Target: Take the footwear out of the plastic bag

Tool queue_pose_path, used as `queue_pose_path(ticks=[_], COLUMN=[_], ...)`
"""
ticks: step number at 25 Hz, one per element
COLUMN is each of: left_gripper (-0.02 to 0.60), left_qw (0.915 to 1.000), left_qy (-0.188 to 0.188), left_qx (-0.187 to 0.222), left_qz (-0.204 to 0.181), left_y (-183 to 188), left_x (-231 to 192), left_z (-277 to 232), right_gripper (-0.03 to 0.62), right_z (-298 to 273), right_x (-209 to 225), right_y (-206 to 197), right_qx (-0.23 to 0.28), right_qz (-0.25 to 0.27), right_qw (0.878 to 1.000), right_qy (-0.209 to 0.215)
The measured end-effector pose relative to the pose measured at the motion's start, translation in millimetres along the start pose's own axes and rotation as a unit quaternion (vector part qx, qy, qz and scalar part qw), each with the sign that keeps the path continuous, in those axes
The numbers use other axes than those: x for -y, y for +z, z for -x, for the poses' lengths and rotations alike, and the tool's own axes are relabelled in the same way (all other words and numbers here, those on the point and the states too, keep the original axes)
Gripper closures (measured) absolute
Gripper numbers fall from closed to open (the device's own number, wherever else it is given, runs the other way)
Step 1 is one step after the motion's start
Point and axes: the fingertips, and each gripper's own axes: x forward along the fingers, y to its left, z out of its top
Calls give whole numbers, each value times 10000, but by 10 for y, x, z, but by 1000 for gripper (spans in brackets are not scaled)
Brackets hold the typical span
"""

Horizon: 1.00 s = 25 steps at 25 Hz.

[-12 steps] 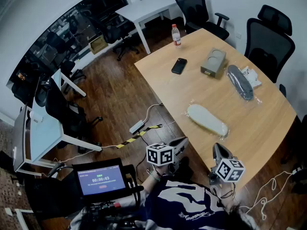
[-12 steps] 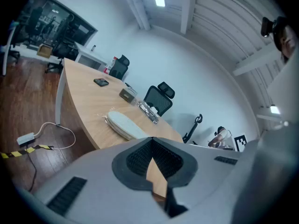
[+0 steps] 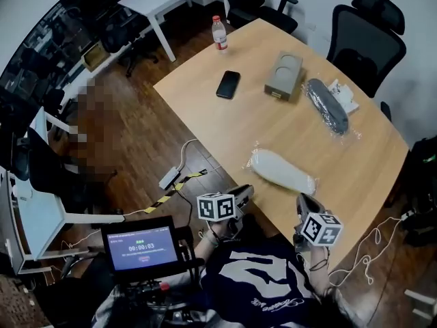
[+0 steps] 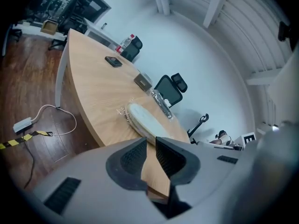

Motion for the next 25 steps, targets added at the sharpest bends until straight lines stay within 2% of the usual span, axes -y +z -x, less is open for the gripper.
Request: queue_pose_path(ticks=[1,3,5,8,11,14,17,18,19,20,25], left_gripper=[531,488,485,485,485,485,417,363,269,219,218], left_qw=[10000,9999,9998,9996,9995,9992,9994,9995,9994,9992,9986], left_qy=[9,-1,-1,42,120,209,98,-14,-147,-270,-356], left_qx=[-49,-102,-77,-29,-50,-29,-41,-66,-113,-168,-234], left_qz=[38,126,190,291,278,329,337,304,277,260,317], left_y=[-7,2,57,128,162,198,184,178,172,168,213], left_x=[-36,-94,-121,-149,-195,-248,-234,-211,-181,-148,-80], left_z=[-28,-98,-160,-218,-263,-314,-365,-387,-415,-448,-583], right_gripper=[597,597,598,597,599,597,597,599,599,599,599], right_z=[-77,-266,-455,-638,-701,-738,-740,-739,-736,-726,-509], right_x=[58,198,352,598,742,764,765,765,770,783,897], right_y=[37,112,146,51,-123,-152,-155,-160,-164,-169,-255], right_qx=[-68,-245,-471,-869,-1176,-1185,-1122,-1094,-1093,-1122,-1393], right_qz=[44,107,154,190,141,177,88,37,-5,-46,-322], right_qw=[9999,9988,9964,9901,9851,9862,9895,9907,9916,9919,9897], right_qy=[-141,-422,-688,-1087,-1244,-1141,-912,-803,-691,-589,-111])
